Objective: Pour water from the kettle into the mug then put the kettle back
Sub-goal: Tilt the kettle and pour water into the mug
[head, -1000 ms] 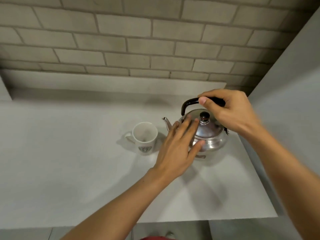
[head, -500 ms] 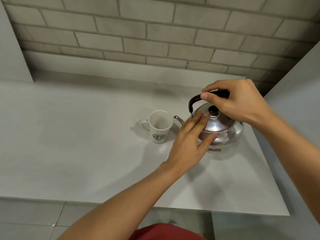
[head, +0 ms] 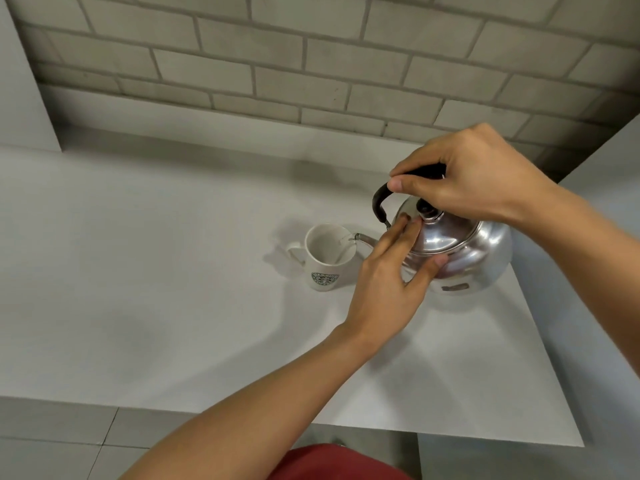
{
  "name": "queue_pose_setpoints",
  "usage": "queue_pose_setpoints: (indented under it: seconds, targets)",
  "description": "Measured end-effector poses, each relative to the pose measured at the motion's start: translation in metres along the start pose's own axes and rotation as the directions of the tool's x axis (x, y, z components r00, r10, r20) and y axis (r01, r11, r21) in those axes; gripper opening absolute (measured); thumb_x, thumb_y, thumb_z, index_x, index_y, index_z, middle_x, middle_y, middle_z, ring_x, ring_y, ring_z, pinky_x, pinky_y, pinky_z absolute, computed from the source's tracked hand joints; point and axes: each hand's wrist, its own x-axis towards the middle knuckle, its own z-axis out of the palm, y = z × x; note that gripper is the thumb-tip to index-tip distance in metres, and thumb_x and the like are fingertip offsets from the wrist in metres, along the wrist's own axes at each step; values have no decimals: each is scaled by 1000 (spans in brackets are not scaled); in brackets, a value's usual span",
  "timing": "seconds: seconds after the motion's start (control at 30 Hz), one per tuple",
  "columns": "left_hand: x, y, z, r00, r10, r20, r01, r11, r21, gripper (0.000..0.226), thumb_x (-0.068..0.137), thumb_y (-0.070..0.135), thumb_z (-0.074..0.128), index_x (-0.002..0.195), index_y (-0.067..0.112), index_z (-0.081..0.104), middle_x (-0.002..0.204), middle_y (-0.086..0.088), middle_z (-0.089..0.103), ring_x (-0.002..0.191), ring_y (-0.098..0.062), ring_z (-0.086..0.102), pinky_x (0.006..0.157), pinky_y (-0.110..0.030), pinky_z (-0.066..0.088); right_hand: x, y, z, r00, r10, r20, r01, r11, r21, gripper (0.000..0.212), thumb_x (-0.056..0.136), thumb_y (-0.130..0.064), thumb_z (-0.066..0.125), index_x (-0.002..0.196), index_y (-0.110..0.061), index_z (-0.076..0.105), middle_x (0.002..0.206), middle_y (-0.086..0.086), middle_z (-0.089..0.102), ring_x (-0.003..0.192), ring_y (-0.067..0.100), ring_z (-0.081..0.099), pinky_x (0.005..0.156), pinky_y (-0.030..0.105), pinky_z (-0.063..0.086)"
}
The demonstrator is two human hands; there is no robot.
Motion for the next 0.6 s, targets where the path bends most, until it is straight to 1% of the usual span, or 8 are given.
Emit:
queue_pose_setpoints:
  seconds: [0.07, 0.13, 0.27, 0.37, 0.43, 0.6]
  targets:
    - [1, 0, 0, 1000, -7, -14, 7, 1000, -12, 58, 99, 39, 71, 151, 20, 53, 160, -4, 48, 148, 1, 35, 112, -2, 23, 5, -3, -1, 999, 1, 39, 0, 1000, -12, 24, 95, -46, 69, 107, -31, 83, 97, -6, 83, 87, 18, 75, 78, 45, 59]
    - [1, 0, 1, 999, -18, -31, 17, 1000, -26, 58, 98, 39, 71, 151, 22, 53, 159, -3, 49, 143, 11, 32, 110, -1, 23, 10, -7, -2, 998, -1, 70, 3, 1000, -26, 24, 94, -47, 68, 106, -32, 83, 96, -8, 82, 88, 18, 74, 79, 45, 59]
    - [1, 1, 3, 998, -42, -48, 39, 998, -57, 59, 97, 41, 72, 150, 24, 53, 158, -1, 50, 140, 16, 30, 110, 0, 23, 14, -12, -3, 995, -7, 97, 13, 998, -59, 29, 91, -51, 66, 105, -33, 83, 96, -7, 82, 92, 21, 73, 79, 47, 58]
    - [1, 2, 5, 997, -52, -54, 48, 996, -77, 59, 96, 42, 72, 149, 23, 54, 158, -1, 50, 140, 15, 32, 111, -1, 24, 15, -16, -5, 995, -7, 103, 13, 998, -63, 32, 90, -53, 63, 105, -34, 84, 95, -7, 82, 93, 22, 73, 79, 47, 58]
    - [1, 3, 5, 997, -57, -48, 52, 995, -86, 59, 97, 41, 72, 150, 23, 54, 158, -1, 50, 141, 12, 34, 112, -4, 28, 15, -18, -6, 994, -6, 107, 13, 998, -66, 27, 92, -50, 66, 104, -35, 84, 93, -8, 81, 91, 21, 72, 77, 47, 58]
    - [1, 5, 6, 997, -76, -35, 71, 990, -119, 59, 97, 41, 71, 150, 23, 53, 158, 0, 50, 147, -4, 42, 117, -21, 37, 17, -24, -9, 991, -1, 136, 14, 996, -91, 25, 92, -50, 65, 103, -37, 83, 88, -8, 81, 86, 21, 71, 75, 47, 59]
